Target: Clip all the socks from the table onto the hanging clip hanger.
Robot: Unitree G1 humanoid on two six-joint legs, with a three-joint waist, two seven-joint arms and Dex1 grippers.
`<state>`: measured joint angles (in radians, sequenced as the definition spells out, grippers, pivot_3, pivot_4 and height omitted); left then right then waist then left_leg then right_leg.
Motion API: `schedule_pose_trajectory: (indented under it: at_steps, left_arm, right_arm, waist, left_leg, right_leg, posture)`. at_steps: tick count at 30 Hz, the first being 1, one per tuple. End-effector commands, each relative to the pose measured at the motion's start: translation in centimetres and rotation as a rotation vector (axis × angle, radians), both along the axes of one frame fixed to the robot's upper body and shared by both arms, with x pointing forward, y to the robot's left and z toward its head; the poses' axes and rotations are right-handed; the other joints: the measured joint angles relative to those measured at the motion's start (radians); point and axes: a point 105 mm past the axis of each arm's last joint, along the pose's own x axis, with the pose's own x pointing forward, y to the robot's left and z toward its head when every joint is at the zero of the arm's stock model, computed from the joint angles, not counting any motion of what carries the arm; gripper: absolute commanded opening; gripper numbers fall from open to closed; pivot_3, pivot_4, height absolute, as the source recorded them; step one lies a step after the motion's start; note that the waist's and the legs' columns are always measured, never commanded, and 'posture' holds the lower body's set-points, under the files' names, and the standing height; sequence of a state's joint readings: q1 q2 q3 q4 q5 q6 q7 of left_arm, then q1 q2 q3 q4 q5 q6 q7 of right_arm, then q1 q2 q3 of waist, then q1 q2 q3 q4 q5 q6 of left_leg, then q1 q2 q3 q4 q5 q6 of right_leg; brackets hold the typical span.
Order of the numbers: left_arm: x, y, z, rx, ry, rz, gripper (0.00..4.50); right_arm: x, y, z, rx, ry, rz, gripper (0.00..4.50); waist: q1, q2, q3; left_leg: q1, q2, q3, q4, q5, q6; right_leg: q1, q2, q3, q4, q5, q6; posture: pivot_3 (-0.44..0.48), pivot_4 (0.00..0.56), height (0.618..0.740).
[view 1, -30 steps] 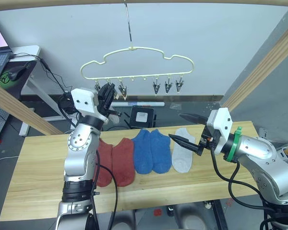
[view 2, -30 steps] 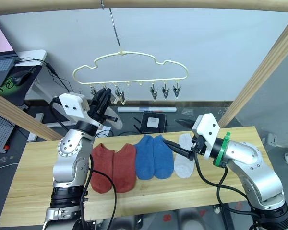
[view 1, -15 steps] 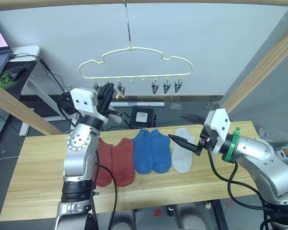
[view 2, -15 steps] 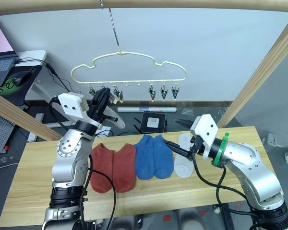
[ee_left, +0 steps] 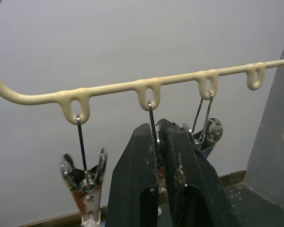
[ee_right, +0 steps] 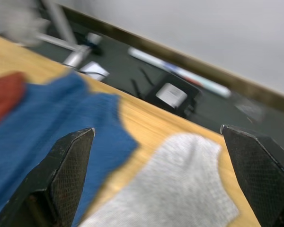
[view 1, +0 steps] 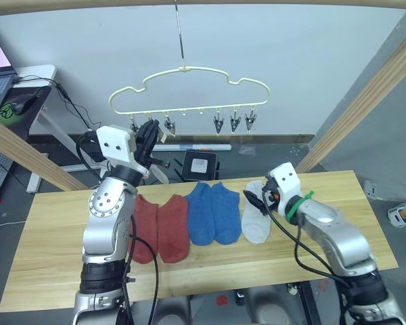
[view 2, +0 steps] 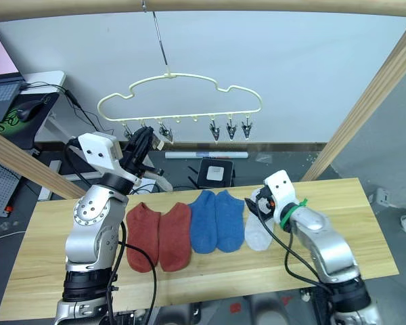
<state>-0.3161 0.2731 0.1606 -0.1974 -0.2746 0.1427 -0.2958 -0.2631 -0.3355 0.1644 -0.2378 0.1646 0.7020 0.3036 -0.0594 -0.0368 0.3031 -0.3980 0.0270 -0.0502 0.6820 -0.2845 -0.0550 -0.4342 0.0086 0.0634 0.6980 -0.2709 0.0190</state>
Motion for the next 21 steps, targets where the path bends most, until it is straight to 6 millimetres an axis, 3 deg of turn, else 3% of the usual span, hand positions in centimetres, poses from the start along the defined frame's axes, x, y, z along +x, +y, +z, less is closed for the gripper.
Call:
schedule_pose_trajectory:
  at_steps: [1,15,18,21]
  left_arm:
    - [-0.6,-0.5,1.4,0.006,-0.056,-0.017,0.00]
    - [-0.8,-0.7,1.5,0.011,-0.048,-0.025,0.00]
    - [-0.8,-0.7,1.4,0.011,-0.045,-0.026,0.00]
    - [-0.9,-0.7,1.4,0.010,-0.042,-0.030,0.00]
  right_arm:
    - [1.4,-0.5,-1.0,-0.056,-0.056,-0.093,4.49]
    - [3.5,-0.5,-4.9,0.022,0.065,-0.244,4.49]
    - [3.4,-0.3,-5.2,0.023,0.071,-0.242,3.87]
    - [3.3,-0.2,-5.4,0.020,0.074,-0.239,2.84]
  waist:
    - [0.000,0.000,0.000]
    - [0.001,0.000,0.000]
    - [0.001,0.000,0.000]
    - [0.001,0.000,0.000]
  left_leg:
    - [0.000,0.000,0.000,0.000,0.000,0.000]
    - [-0.001,0.000,0.000,-0.001,0.000,0.000]
    - [0.000,0.000,0.000,-0.001,0.000,0.000]
    - [0.000,0.000,0.000,-0.001,0.000,0.000]
  right_leg:
    - [0.000,0.000,0.000,0.000,0.000,0.000]
    - [-0.001,0.000,0.001,-0.001,0.000,0.000]
    - [0.000,0.000,0.001,-0.001,0.000,0.000]
    - [0.000,0.000,0.001,-0.001,0.000,0.000]
  posture:
    - [-0.065,0.303,0.740]
    - [-0.055,0.306,0.740]
    - [-0.055,0.306,0.740]
    - [-0.055,0.305,0.740]
